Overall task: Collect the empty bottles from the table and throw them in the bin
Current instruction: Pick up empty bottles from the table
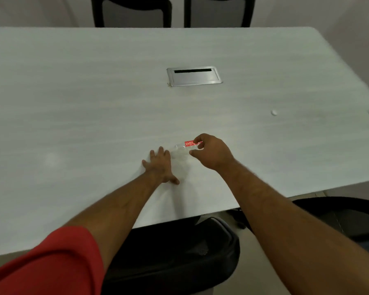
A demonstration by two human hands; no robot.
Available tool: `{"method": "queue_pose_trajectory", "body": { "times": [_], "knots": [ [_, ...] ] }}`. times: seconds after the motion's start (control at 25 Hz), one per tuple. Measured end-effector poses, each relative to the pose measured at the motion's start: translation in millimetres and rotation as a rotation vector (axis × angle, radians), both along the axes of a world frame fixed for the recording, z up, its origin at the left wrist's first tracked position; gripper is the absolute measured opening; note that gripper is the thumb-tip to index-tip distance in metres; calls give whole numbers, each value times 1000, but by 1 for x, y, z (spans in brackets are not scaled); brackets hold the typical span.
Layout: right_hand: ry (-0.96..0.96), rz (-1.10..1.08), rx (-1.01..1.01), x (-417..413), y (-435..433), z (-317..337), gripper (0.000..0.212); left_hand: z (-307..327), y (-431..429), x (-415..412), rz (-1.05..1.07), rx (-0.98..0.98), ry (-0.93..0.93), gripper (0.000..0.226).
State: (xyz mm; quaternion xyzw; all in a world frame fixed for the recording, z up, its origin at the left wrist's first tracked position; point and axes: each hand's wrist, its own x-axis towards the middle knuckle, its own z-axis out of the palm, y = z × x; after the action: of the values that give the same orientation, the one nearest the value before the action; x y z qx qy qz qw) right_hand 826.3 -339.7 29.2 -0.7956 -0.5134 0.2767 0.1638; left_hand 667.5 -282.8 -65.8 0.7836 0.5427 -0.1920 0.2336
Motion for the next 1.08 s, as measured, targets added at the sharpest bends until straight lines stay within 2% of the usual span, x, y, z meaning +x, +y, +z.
{"method": "queue_pose_trajectory", "body": {
  "times": [0.16, 0.28, 0.44, 0.52, 0.64, 0.8, 0.84, 0.96, 1.08],
  "knots": [
    [-291, 245, -24, 12, 22, -41, 55, -4, 4, 9, 16, -32, 55, 136],
    [-437, 391, -65, 20, 47, -68, 61, -11, 10, 10, 26, -33, 76, 139],
    [-512, 535, -151, 30, 58, -77, 52, -5, 9, 12, 42, -65, 127, 141],
    [-464, 476, -115, 39, 59, -74, 46, 0, 12, 19, 62, -109, 158, 141],
    [-153, 271, -93, 64, 54, -61, 48, 18, 12, 41, 143, -123, 169, 133],
    [236, -113, -3, 119, 33, -52, 37, 27, 20, 105, 239, 150, -39, 99],
    [276, -201, 42, 143, 26, -52, 33, 26, 25, 132, 232, 187, -137, 91],
    [309, -403, 106, 213, 6, -56, 30, 21, 37, 216, 197, 117, -383, 76],
    [348, -537, 103, 270, -8, -63, 34, 10, 50, 292, 109, 126, -450, 71]
  ]
}}
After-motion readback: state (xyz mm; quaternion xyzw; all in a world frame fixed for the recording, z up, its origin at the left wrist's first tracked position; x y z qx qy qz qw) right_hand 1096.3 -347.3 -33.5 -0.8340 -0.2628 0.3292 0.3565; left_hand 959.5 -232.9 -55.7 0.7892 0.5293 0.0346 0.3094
